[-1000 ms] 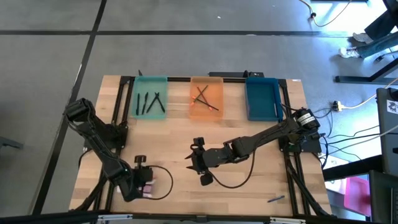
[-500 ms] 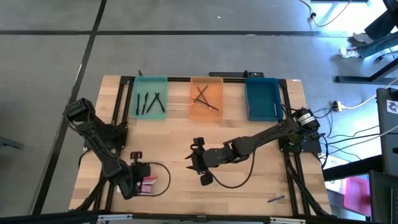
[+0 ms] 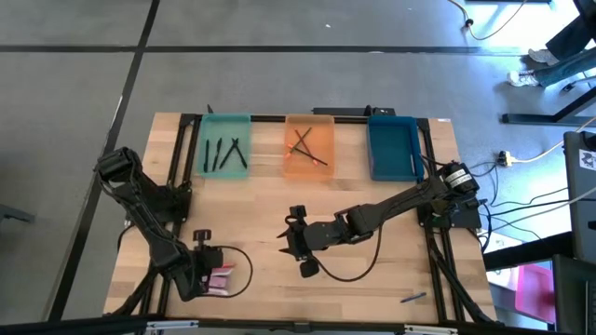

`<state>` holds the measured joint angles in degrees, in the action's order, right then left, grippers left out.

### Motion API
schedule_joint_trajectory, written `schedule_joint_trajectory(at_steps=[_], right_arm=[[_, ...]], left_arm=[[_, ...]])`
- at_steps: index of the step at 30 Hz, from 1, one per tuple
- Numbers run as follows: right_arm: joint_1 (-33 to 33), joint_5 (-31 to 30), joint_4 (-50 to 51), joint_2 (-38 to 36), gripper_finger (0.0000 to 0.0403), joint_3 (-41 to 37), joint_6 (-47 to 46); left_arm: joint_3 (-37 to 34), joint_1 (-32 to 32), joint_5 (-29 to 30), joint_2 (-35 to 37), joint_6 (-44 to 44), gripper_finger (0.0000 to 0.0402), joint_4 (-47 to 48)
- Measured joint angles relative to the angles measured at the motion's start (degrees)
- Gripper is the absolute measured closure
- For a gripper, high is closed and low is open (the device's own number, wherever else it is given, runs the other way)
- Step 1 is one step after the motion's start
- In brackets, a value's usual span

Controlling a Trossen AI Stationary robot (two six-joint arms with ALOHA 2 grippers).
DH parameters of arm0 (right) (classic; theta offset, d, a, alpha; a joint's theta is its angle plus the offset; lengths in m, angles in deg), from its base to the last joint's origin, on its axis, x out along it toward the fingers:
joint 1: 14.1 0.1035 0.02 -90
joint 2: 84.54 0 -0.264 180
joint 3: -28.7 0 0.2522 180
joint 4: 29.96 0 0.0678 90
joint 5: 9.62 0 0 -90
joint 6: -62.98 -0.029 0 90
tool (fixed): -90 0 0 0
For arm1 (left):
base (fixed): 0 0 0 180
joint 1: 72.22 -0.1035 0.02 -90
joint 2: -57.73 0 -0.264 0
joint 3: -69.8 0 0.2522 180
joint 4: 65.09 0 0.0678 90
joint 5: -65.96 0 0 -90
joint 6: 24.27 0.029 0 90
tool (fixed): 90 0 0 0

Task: Sort crayons/erasers/pens/pencils in bins
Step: Put the pink pencil into the orange bin

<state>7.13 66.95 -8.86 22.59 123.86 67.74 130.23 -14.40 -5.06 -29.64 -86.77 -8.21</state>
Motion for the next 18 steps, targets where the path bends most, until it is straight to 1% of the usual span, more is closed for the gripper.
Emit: schedule_joint_trajectory(at_steps=[4, 9, 18], right_arm=[[-0.02, 0.00, -0.02, 0.00, 0.0234, 0.00, 0.00], [0.00, 0.01, -0.01, 0.00, 0.0234, 0.01, 0.00], [-0.01, 0.00, 0.00, 0.00, 0.0234, 0.00, 0.00]], left_arm=[[-0.55, -0.02, -0.04, -0.13, 0.02, 0.0319, -1.17], [-1.90, -0.05, -1.55, -0.15, 0.05, 0.0319, -5.68], [-0.67, 0.92, -3.74, -0.15, -0.40, 0.0319, -6.45]])
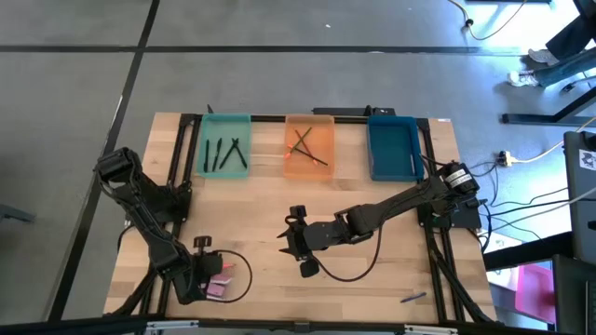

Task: Sort crayons/erasers/pens/pencils in bins
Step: Put the pink pencil into the orange bin

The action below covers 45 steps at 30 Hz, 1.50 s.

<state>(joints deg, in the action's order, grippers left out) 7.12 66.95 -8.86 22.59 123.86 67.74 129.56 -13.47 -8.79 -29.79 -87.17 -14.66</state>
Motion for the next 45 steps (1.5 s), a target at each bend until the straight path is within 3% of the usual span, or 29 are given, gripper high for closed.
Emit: schedule_joint_trajectory(at_steps=[15, 37, 45], right_arm=[[0.02, 0.00, 0.00, 0.00, 0.0234, 0.01, 0.00], [0.02, 0.00, 0.02, 0.00, 0.0234, 0.01, 0.01], [0.02, 0.00, 0.15, 0.00, 0.0234, 0.00, 0.04]], left_arm=[[-1.16, -0.30, 0.32, 0.00, -1.46, 0.0319, 2.57], [-6.33, -0.29, 1.90, 0.20, -3.79, 0.0319, -2.08], [-6.41, -5.09, 2.84, 0.13, -0.68, 0.0319, -1.29]])
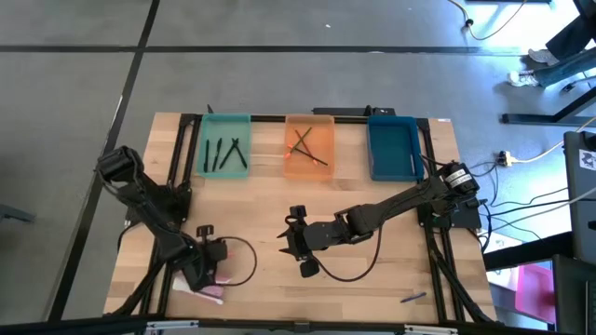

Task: Sort crayons/erasers/pens/pencils in bins
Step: Put the pink pencil into the orange bin

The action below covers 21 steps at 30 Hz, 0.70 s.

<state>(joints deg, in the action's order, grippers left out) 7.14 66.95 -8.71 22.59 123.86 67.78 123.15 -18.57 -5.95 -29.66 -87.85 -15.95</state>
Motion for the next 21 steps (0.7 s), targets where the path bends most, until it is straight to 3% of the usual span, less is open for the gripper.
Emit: schedule_joint_trajectory(at_steps=[10, 21], right_arm=[[0.00, 0.00, 0.04, 0.00, 0.0234, 0.02, -0.02], [-0.02, 0.00, 0.07, 0.00, 0.0234, 0.00, -0.02]], left_arm=[[-0.07, -8.58, -0.78, -0.04, 1.17, 0.0319, 1.10], [-0.11, -9.49, -3.18, -0.07, -0.50, 0.0319, 1.12]])
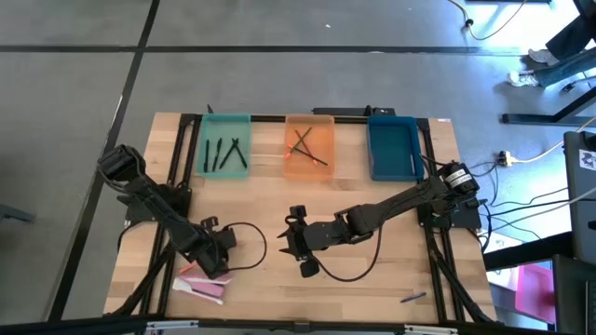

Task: Sort crayons/erasers/pens/pencils in bins
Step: Put the pink pencil into the orange bin

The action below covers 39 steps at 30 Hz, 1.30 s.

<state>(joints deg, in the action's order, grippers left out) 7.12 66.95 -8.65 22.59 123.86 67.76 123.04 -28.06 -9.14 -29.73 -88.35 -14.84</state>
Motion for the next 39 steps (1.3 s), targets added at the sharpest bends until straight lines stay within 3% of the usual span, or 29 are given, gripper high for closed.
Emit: schedule_joint_trajectory(at_steps=[10, 22, 39], right_arm=[[0.02, 0.00, 0.02, 0.00, 0.0234, 0.01, 0.00], [0.01, 0.00, 0.02, 0.00, 0.0234, 0.02, 0.00], [2.37, 0.05, 2.80, -0.09, 0.0234, 0.01, 0.04]], left_arm=[[0.00, 0.01, -0.27, -0.04, -1.23, 0.0325, -0.02], [0.00, 0.05, -0.19, -0.04, -1.33, 0.0396, 0.00], [2.43, -1.23, 2.04, -0.41, 1.94, 0.0400, 0.53]])
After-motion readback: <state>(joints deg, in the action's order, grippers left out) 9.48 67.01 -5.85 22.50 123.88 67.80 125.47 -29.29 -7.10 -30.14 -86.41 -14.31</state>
